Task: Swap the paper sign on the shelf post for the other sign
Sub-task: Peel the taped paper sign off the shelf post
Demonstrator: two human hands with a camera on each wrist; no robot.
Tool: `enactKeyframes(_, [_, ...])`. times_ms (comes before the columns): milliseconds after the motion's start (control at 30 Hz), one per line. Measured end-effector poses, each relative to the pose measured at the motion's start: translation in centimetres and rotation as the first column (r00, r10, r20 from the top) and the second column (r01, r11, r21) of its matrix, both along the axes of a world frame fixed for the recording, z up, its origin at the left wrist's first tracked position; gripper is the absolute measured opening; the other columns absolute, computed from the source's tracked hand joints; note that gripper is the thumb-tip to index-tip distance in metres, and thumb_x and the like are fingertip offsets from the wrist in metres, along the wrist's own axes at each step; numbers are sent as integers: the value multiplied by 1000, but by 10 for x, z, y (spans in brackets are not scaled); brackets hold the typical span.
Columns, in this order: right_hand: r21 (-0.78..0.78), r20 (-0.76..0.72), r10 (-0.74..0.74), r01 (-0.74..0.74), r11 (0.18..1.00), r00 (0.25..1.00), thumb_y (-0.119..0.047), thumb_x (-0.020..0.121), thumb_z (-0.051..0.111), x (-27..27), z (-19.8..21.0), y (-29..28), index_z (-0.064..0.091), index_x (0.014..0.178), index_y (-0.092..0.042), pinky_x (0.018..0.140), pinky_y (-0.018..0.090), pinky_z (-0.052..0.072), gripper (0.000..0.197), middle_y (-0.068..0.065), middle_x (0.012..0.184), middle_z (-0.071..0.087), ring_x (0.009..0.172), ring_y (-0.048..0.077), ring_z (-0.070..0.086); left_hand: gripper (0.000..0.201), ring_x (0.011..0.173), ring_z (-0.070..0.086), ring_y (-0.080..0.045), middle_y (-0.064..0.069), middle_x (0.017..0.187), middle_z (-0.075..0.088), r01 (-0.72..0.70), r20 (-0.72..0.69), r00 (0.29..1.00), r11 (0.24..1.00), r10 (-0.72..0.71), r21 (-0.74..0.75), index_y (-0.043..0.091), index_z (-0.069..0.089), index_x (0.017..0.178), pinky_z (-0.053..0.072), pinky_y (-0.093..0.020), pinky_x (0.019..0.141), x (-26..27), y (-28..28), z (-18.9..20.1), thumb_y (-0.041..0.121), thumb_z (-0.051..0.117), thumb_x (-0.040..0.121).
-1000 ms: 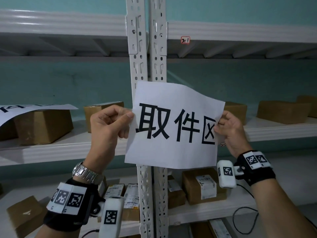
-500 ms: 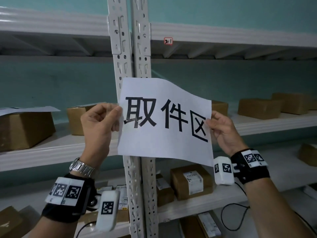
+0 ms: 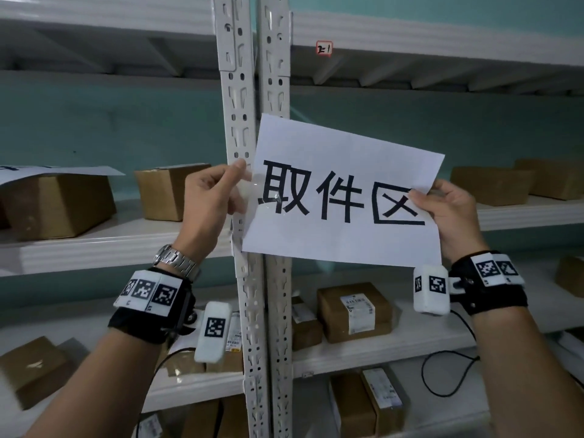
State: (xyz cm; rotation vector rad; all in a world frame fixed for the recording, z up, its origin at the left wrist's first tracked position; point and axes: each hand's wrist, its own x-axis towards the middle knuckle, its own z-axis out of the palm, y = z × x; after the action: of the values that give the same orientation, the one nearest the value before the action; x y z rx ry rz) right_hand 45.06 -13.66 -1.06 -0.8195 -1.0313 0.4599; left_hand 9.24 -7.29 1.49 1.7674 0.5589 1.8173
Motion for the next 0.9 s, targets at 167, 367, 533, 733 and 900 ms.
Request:
enactKeyframes(167, [-55, -29, 63, -65, 996, 998, -22, 87, 76, -4, -3, -6, 72, 105, -5, 85, 49, 60, 25, 19, 110, 75, 96, 34, 73, 11, 47, 52, -8, 2, 71, 70, 9, 3, 1000, 1000, -9, -28, 9, 71, 81, 46, -20, 49, 7, 0, 3, 14, 75, 89])
enactKeyframes(367, [-136, 22, 55, -52, 989, 998, -7, 83, 77, -7, -8, -11, 71, 108, 3, 77, 43, 63, 27, 13, 102, 78, 88, 28, 77, 22, 43, 55, -10, 1, 58, 66, -7, -34, 999, 999, 6, -41, 5, 73, 80, 47, -20, 50, 10, 1, 0, 22, 72, 93])
enactKeyframes(533, [-187, 55, -41, 50, 981, 998, -8, 81, 79, 4, -7, -17, 75, 99, -3, 64, 29, 61, 19, 8, 96, 79, 80, 21, 77, 50, 37, 56, -9, -1, 52, 66, -125, -48, 991, 989, 122, -81, 0, 72, 75, 45, -11, 49, 8, 4, -1, 43, 61, 98])
enactKeyframes(733, [-205, -107, -204, 179, 962, 973, -15, 78, 84, 27, -3, -18, 77, 100, -12, 70, 26, 58, 24, -3, 97, 79, 85, 12, 76, 48, 41, 58, -15, -1, 46, 61, -148, 148, 971, 959, 187, -243, 4, 71, 73, 50, -27, 48, -20, 22, 4, 47, 63, 94])
enactKeyframes(900, [-213, -436, -263, 185, 959, 861, -17, 63, 91, 38, 5, 0, 73, 94, -10, 55, 19, 52, 36, -3, 91, 76, 68, 11, 71, 44, 42, 52, -12, 6, 45, 60, -205, 138, 959, 942, 247, -266, 9, 67, 71, 47, -26, 49, -45, 30, -2, 45, 59, 97])
